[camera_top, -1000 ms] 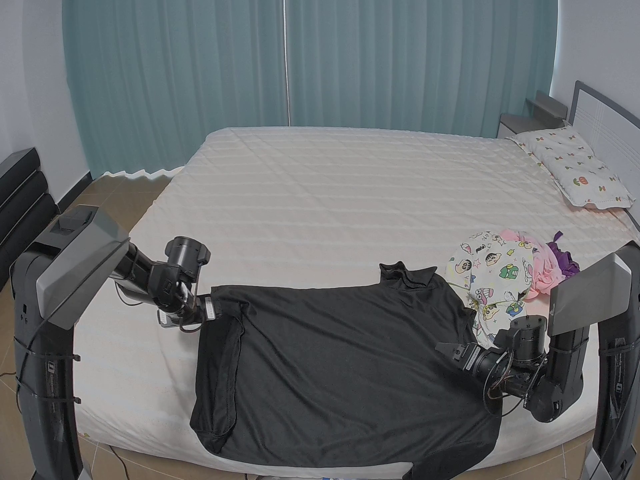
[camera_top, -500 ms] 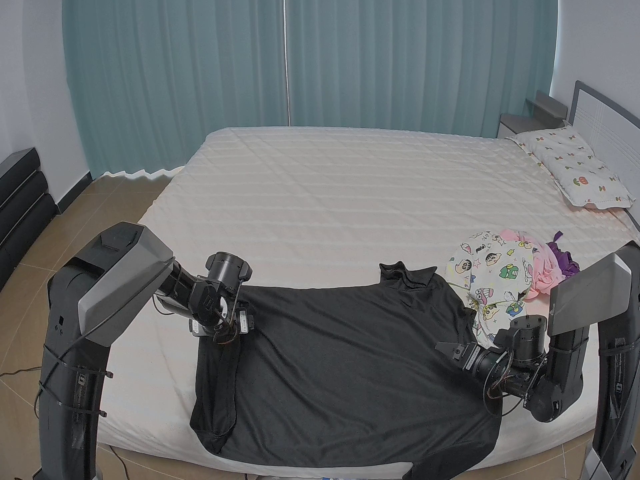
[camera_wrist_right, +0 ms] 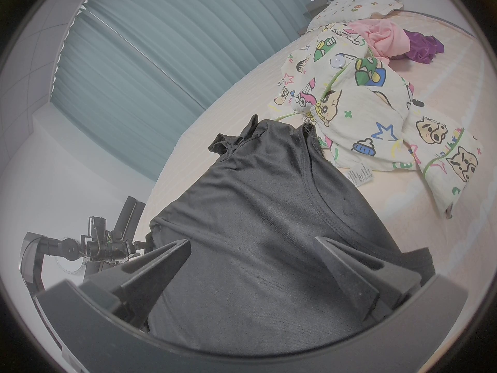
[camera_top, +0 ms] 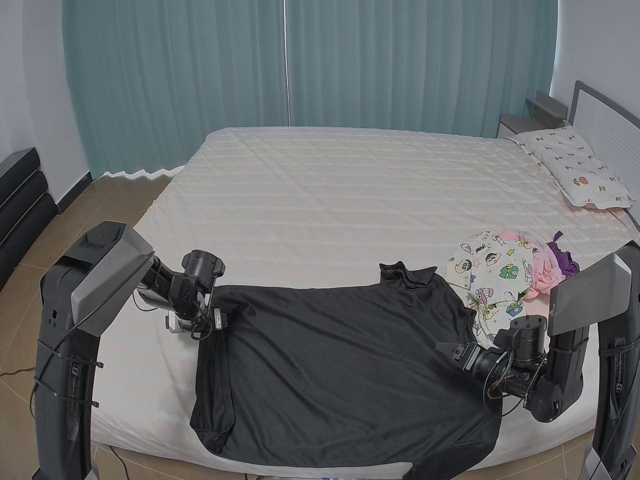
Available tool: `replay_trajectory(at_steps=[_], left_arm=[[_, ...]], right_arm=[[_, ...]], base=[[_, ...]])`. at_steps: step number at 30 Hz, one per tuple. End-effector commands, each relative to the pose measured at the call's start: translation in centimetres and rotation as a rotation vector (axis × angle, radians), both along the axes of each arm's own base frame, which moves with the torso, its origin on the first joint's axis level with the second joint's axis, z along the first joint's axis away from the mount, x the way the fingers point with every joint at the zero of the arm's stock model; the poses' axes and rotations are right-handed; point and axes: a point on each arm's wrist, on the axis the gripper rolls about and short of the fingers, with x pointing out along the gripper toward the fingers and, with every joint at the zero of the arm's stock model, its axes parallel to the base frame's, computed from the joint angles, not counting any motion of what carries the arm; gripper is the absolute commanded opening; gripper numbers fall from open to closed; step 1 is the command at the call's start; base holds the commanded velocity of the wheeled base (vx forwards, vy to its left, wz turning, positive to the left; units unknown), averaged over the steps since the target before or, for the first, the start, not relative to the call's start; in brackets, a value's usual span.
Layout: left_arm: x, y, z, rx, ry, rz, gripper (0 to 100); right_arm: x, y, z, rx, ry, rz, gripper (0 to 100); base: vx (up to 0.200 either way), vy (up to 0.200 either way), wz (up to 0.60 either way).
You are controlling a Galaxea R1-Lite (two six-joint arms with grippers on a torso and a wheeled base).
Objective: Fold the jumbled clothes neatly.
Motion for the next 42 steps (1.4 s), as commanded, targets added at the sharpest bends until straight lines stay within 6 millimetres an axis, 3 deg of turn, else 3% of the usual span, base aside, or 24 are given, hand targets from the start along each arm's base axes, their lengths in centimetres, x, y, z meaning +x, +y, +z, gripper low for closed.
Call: replay_trajectory(at_steps=[1,9,15,18,23,28,34,42], left_arm=[[0.3,2.5,0.9,0.006,-0.016,0.045,100],[0.4,5.2,2.4,-0.012,-0.043,0.095,100],[0.4,6.6,3.5,-0.134,-0.059,0.073,100],[-1.1,6.6,4.1,-0.208,-0.02,0.04,100],[-5.0,4.7,4.8,-0.313,0.06,-0.044,100],[-8.6,2.6,3.6,-0.302,0.14,-0.097,100],[-11.9,-0.1,1.9,-0.224,0.152,-0.159,100],[-14.7,-2.9,0.6,-0.123,0.222,-0.23,100]], right_arm=[[0.1,0.0,0.2,0.005,-0.017,0.001,100],[0.1,0.0,0.2,0.005,-0.018,0.001,100],[0.1,0.0,0.2,0.005,-0.017,0.001,100],[0.1,0.0,0.2,0.005,-0.018,0.001,100],[0.0,0.0,0.3,0.005,-0.018,0.001,100],[0.0,0.0,0.3,0.005,-0.018,0.001,100],[0.0,0.1,0.4,0.006,-0.021,0.002,100],[0.0,0.1,0.5,0.007,-0.024,0.004,100]], base=[[0.0,0.0,0.0],[0.0,0.0,0.0],[0.0,0.0,0.0],[0.0,0.0,0.0],[0.0,0.0,0.0],[0.0,0.0,0.0],[0.0,0.0,0.0],[0.0,0.0,0.0]])
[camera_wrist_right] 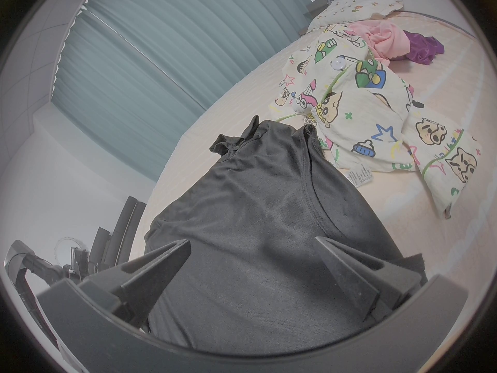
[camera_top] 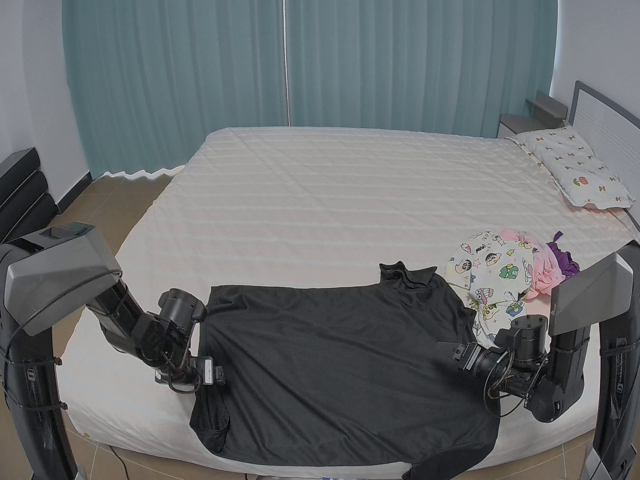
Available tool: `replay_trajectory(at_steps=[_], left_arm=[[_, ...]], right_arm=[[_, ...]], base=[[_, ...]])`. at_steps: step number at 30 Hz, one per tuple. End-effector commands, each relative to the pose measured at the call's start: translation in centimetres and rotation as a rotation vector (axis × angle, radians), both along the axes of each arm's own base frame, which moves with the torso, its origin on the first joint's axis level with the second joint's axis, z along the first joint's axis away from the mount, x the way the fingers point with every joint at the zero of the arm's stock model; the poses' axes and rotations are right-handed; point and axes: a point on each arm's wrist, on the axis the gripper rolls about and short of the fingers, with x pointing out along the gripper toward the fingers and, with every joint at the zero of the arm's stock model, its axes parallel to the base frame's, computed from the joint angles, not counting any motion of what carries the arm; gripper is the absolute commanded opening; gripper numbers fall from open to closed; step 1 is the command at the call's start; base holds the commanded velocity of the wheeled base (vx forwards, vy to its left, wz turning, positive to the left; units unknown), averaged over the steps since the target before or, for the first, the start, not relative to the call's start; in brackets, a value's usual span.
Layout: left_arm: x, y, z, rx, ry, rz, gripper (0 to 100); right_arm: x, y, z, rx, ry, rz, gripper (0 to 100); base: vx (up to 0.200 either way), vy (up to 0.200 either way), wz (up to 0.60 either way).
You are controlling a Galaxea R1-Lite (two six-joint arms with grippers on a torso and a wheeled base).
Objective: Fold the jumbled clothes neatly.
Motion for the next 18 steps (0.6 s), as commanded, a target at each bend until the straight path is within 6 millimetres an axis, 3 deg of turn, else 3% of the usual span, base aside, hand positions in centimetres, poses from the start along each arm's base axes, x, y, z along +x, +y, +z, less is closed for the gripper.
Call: replay_trajectory(at_steps=[1,9,18], left_arm=[[-1.9,-1.8,-0.5,0.049,0.028,-0.061,100],[-2.3,-2.0,-1.8,0.144,0.042,-0.058,100],[-4.6,-0.7,-2.5,0.232,0.109,-0.04,100]], right_arm=[[0.1,0.1,0.3,0.006,-0.019,0.002,100],[0.1,0.1,0.3,0.006,-0.019,0.002,100],[0.1,0.1,0.3,0.004,-0.02,0.003,100]], base=[[0.0,0.0,0.0],[0.0,0.0,0.0],[0.0,0.0,0.0]])
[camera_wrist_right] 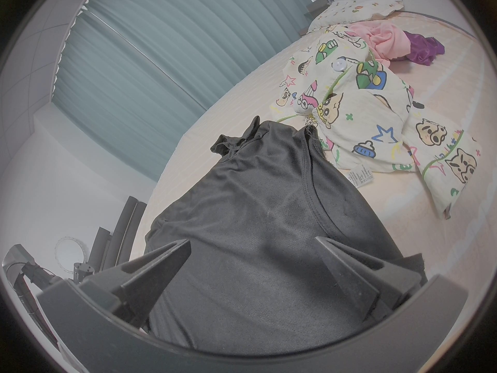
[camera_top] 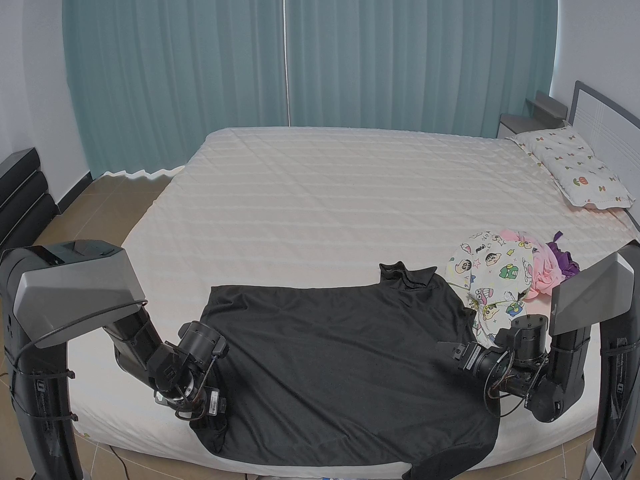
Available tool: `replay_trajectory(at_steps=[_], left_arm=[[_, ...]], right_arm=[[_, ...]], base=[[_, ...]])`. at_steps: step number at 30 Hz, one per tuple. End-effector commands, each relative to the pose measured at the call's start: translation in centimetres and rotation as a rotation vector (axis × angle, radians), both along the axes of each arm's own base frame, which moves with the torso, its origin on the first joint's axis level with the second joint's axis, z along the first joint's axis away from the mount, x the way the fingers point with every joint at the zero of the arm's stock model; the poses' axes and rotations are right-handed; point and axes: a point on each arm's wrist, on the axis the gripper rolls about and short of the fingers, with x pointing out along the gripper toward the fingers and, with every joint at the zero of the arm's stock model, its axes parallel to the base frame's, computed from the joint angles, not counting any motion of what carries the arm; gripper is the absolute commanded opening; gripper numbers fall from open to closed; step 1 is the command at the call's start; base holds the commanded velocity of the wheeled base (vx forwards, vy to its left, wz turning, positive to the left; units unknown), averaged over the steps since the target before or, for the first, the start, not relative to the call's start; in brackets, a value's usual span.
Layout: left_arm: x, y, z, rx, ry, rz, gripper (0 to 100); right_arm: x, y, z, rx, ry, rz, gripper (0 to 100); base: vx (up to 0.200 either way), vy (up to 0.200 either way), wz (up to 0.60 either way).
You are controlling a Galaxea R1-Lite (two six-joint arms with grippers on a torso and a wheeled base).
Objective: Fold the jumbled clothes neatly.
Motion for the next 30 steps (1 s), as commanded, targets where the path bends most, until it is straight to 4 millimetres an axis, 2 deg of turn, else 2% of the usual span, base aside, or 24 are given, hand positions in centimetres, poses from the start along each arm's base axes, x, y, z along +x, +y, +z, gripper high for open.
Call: replay_trajectory(at_steps=[1,13,21,23,28,30], left_arm=[[-1.4,0.9,-0.3,0.033,0.043,0.016,100],[-3.8,6.0,1.2,0.068,0.09,0.14,100],[-4.3,6.8,2.8,-0.04,0.077,0.141,100],[-4.7,7.5,2.8,-0.035,0.096,0.136,100],[-4.3,8.1,3.4,-0.068,0.056,0.154,100],[-2.9,8.2,4.7,-0.177,-0.012,0.154,100]], right_arm=[[0.1,0.0,0.2,0.005,-0.018,0.001,100],[0.1,0.1,0.2,0.002,-0.02,-0.003,100],[0.1,0.1,0.2,0.001,-0.02,-0.003,100],[0.1,0.1,0.3,-0.001,-0.022,-0.007,100],[0.2,0.1,0.6,0.003,-0.037,-0.008,100],[0.6,0.3,1.4,0.015,-0.075,-0.007,100]], base=[[0.0,0.0,0.0],[0.0,0.0,0.0],[0.0,0.0,0.0],[0.0,0.0,0.0],[0.0,0.0,0.0],[0.0,0.0,0.0]])
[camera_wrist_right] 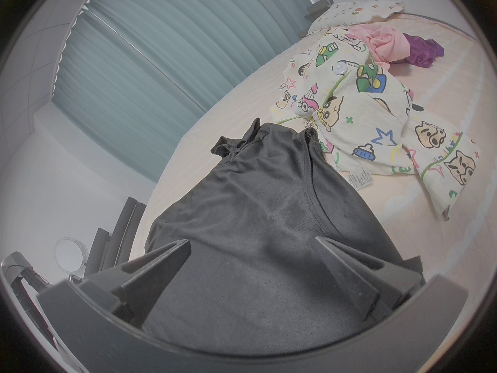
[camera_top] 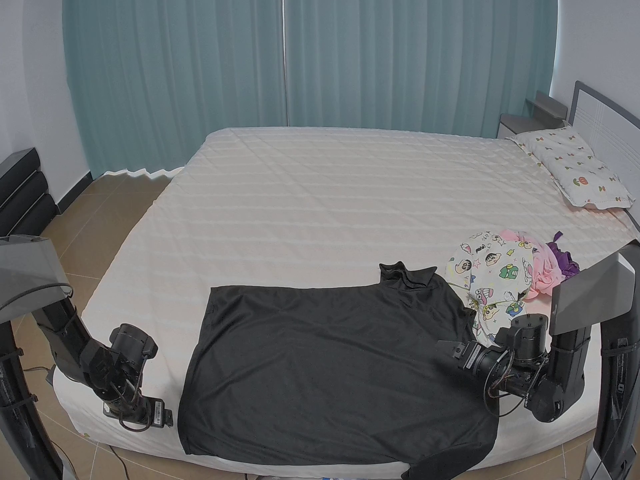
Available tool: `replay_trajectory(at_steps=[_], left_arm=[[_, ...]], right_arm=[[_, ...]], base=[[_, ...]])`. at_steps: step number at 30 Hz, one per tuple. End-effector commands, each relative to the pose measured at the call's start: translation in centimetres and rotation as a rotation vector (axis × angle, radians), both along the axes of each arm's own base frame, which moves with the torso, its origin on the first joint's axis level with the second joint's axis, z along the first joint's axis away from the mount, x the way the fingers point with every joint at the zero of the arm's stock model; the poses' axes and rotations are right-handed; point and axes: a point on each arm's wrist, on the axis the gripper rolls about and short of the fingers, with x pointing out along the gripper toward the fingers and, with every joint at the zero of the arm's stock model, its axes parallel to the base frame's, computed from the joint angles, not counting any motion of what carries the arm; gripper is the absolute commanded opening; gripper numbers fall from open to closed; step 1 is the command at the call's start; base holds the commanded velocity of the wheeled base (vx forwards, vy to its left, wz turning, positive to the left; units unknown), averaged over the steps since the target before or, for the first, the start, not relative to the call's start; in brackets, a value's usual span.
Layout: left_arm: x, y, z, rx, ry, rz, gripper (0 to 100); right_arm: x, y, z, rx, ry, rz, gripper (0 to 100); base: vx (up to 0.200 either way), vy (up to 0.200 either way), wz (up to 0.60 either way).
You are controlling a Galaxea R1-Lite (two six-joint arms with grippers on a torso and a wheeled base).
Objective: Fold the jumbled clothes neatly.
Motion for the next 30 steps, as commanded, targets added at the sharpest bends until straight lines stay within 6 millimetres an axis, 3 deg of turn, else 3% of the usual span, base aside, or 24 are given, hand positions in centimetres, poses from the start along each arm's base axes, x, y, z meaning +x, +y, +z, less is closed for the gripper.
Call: replay_trajectory(at_steps=[1,6,7,12,17,23,30], left_arm=[[1.9,0.3,2.0,-0.119,-0.118,0.028,100],[5.3,-0.9,3.3,-0.295,-0.24,0.175,100],[7.2,-1.9,3.8,-0.401,-0.278,0.251,100],[9.9,-3.9,5.4,-0.583,-0.333,0.396,100],[10.4,-4.9,5.3,-0.672,-0.337,0.437,100],[10.2,-5.0,4.1,-0.727,-0.38,0.45,100],[9.9,-4.9,3.5,-0.726,-0.375,0.453,100]], right_arm=[[0.8,0.3,1.4,0.023,-0.079,0.002,100],[3.1,1.2,2.6,0.037,-0.182,-0.006,100],[4.9,1.7,2.8,0.033,-0.218,-0.028,100],[9.6,3.0,3.7,0.022,-0.199,-0.052,100],[13.9,4.3,3.9,0.006,-0.203,-0.102,100],[18.1,4.6,2.2,-0.039,-0.139,-0.146,100],[19.8,3.9,1.7,-0.078,-0.062,-0.16,100]], base=[[0.0,0.0,0.0],[0.0,0.0,0.0],[0.0,0.0,0.0],[0.0,0.0,0.0],[0.0,0.0,0.0],[0.0,0.0,0.0],[0.0,0.0,0.0]])
